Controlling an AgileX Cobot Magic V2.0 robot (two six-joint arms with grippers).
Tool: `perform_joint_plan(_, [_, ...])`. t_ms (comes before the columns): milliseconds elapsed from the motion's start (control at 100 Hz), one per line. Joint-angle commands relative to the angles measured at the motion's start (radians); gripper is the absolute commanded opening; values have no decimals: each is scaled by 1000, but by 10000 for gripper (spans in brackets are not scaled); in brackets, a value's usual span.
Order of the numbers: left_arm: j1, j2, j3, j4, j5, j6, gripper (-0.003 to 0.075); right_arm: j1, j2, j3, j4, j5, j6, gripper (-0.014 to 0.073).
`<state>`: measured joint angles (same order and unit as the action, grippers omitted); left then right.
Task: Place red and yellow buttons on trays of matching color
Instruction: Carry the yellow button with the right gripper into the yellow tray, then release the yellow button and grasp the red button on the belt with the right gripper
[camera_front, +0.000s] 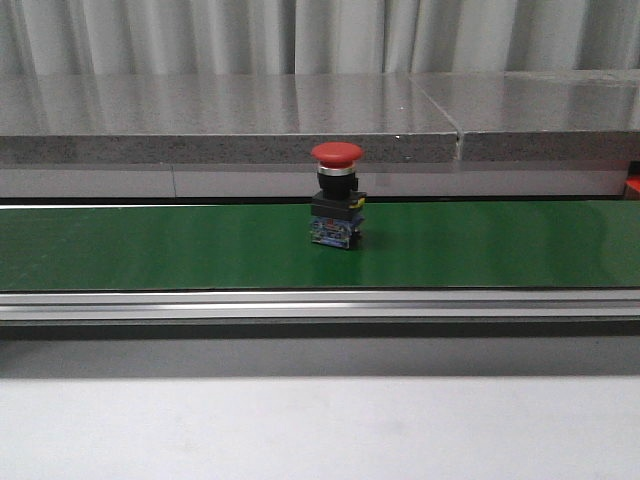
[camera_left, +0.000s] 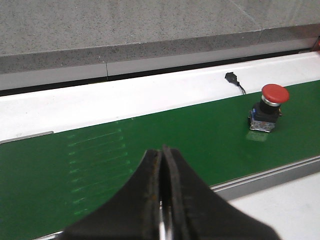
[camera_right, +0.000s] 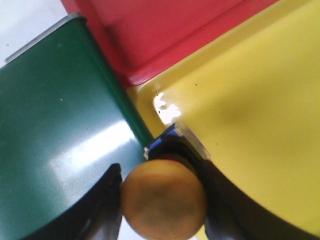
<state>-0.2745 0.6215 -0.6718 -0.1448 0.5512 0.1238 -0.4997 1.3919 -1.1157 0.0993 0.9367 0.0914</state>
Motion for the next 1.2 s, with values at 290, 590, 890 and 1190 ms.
perform_joint_plan(290, [-9, 3, -27, -17, -72, -2, -21, -7, 133, 0, 1, -156, 28, 204])
perform_joint_plan(590, [-9, 3, -27, -17, -72, -2, -21, -7, 200, 0, 2, -171, 34, 235])
perform_joint_plan(890, [-9, 3, -27, -17, -72, -2, -21, -7, 197, 0, 8, -181, 34, 602])
perform_joint_plan(1190, [-9, 3, -27, -17, -72, -2, -21, -6, 74, 0, 4, -194, 34, 593])
